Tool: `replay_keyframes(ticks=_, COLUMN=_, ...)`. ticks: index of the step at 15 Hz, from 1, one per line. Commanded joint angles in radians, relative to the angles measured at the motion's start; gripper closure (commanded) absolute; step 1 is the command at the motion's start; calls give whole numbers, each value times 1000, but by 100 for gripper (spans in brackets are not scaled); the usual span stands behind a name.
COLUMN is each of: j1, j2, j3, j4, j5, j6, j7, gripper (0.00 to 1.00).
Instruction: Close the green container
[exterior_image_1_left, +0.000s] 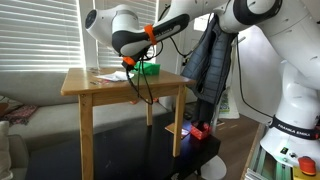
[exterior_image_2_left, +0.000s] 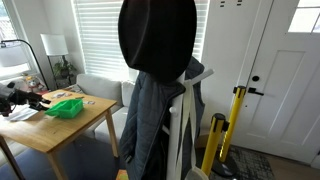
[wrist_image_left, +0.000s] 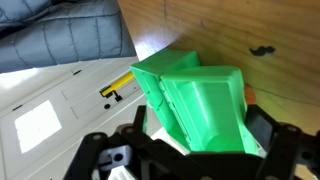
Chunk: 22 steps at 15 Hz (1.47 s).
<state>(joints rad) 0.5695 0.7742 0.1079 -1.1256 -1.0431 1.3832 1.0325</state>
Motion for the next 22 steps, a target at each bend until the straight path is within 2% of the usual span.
replay_keyframes(ticks=1, j1=21, j2=26, j3=-18, j4=57, j5=-34, j6=-36, j7=-25, gripper=0)
replay_keyframes(ticks=12, j1=16, j2=27, j3=-21, j4=68, j5=-33, j6=-48, j7=-28, gripper=0)
replay_keyframes(ticks=22, j1=4, j2=47, j3=-5, j4=81, j5=7, j6=-49, j7=-109, gripper=0)
